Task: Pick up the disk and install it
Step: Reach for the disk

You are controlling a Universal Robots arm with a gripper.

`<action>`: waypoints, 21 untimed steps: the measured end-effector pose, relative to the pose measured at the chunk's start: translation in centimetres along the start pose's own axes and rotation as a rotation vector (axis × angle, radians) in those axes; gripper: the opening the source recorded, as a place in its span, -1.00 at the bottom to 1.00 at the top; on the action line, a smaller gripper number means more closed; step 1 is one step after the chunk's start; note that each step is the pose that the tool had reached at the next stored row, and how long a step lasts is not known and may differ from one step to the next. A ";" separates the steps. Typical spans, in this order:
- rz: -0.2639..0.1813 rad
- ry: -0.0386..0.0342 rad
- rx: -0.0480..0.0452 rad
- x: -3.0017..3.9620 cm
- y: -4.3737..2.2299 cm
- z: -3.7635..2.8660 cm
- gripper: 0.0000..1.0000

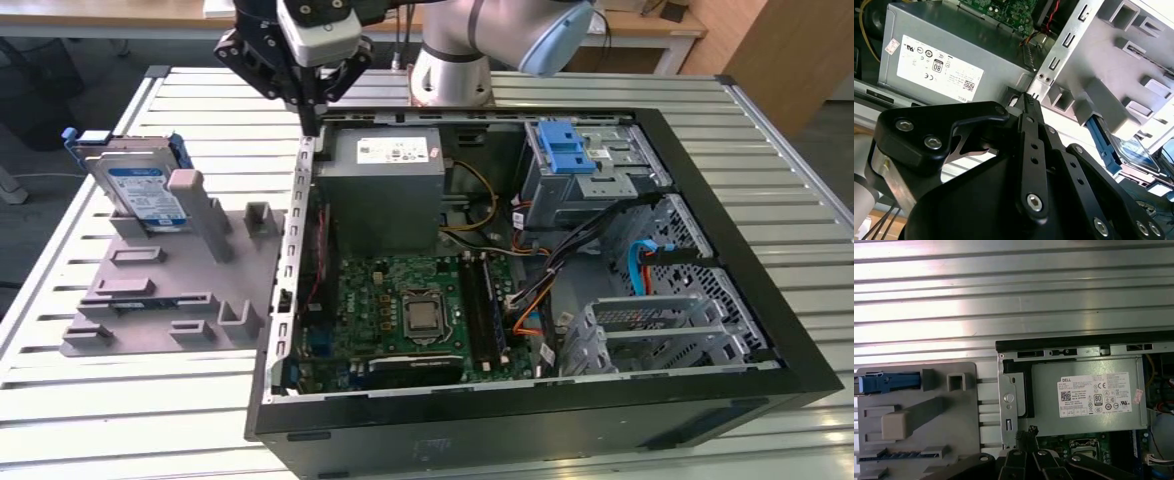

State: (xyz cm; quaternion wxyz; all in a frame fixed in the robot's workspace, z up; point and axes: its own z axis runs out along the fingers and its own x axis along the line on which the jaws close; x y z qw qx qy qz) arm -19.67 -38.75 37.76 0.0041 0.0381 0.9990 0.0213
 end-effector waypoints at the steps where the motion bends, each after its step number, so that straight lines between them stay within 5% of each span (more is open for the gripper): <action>1: 0.000 0.0000 0.0000 0.12 -0.01 0.00 -0.79; 10: 0.000 0.0000 0.0000 2.17 0.30 0.04 -0.79; 21: 0.000 0.0000 0.0000 6.22 0.99 0.22 -0.79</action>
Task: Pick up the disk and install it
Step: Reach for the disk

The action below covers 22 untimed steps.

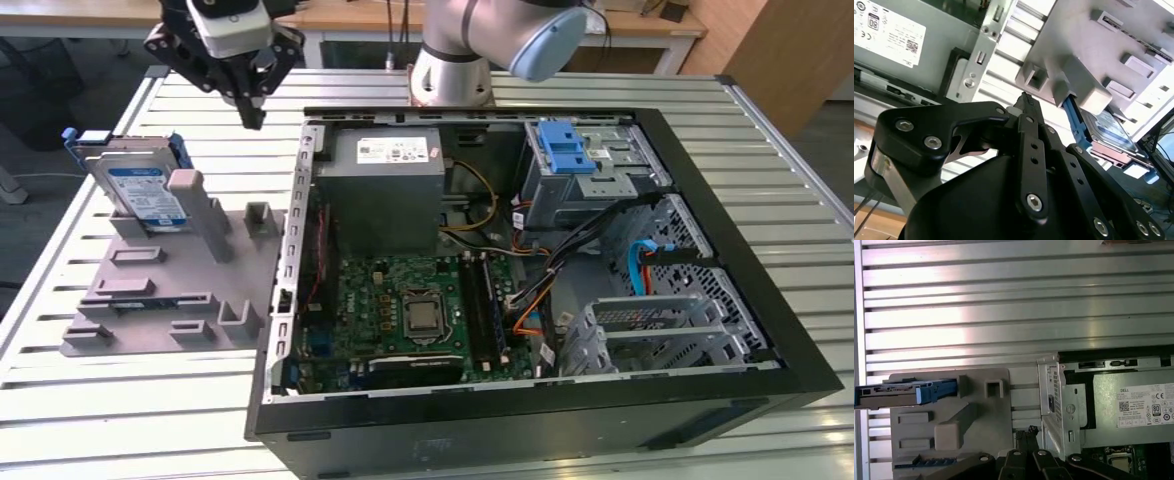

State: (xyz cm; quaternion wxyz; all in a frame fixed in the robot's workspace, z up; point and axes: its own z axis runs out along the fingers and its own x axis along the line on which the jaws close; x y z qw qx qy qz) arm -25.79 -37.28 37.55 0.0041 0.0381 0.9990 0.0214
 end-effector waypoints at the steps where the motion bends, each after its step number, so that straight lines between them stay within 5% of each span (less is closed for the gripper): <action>1: 0.000 0.0000 0.0000 0.40 0.05 0.02 -0.79; 7: 0.000 -0.0002 -0.0001 2.41 0.39 0.17 -0.79; 22: 0.000 0.0000 0.0000 2.72 0.52 0.18 -0.79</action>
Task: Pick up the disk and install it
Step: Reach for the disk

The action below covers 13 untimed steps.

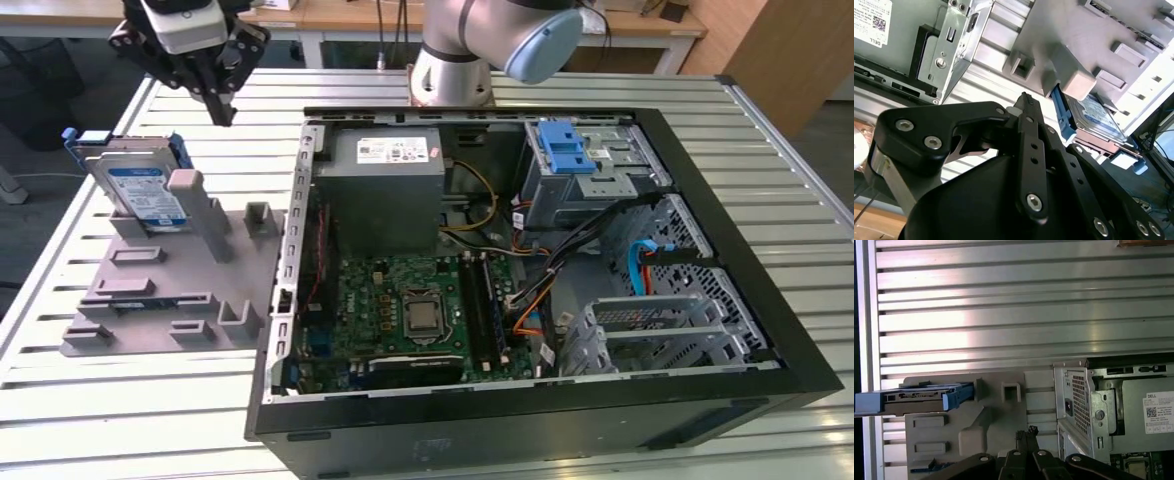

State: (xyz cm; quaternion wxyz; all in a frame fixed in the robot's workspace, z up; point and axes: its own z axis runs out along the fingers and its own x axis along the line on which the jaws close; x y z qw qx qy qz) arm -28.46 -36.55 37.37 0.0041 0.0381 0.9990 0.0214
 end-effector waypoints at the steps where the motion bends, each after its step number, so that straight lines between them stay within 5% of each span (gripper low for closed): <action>1: 0.000 -0.0001 -0.0001 0.12 0.06 0.01 -0.79; 13: 0.000 0.0002 0.0000 2.22 0.37 0.09 -0.79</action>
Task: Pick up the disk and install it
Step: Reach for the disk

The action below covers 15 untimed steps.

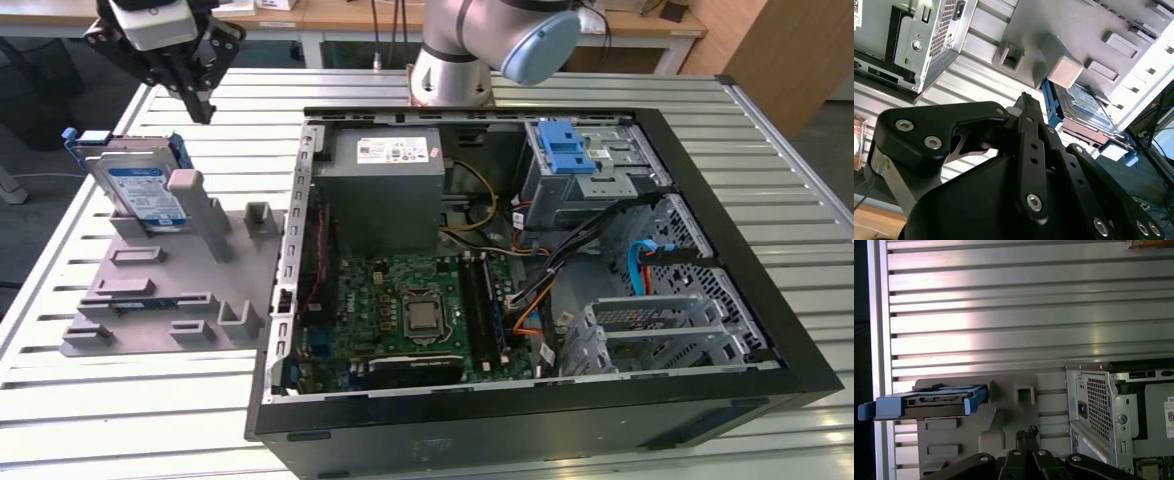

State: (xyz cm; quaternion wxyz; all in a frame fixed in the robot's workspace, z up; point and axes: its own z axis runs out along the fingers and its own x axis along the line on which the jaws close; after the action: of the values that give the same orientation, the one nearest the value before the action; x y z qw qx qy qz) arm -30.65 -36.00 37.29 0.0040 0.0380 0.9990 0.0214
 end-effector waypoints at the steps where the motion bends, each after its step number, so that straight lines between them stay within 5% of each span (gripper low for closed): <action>1: 0.000 0.0000 0.0000 0.13 0.01 0.01 -0.79; 15: 0.000 0.0006 0.0000 1.67 0.02 0.15 -0.79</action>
State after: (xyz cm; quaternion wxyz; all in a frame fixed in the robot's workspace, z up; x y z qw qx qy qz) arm -32.32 -35.85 37.12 0.0037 0.0381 0.9990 0.0214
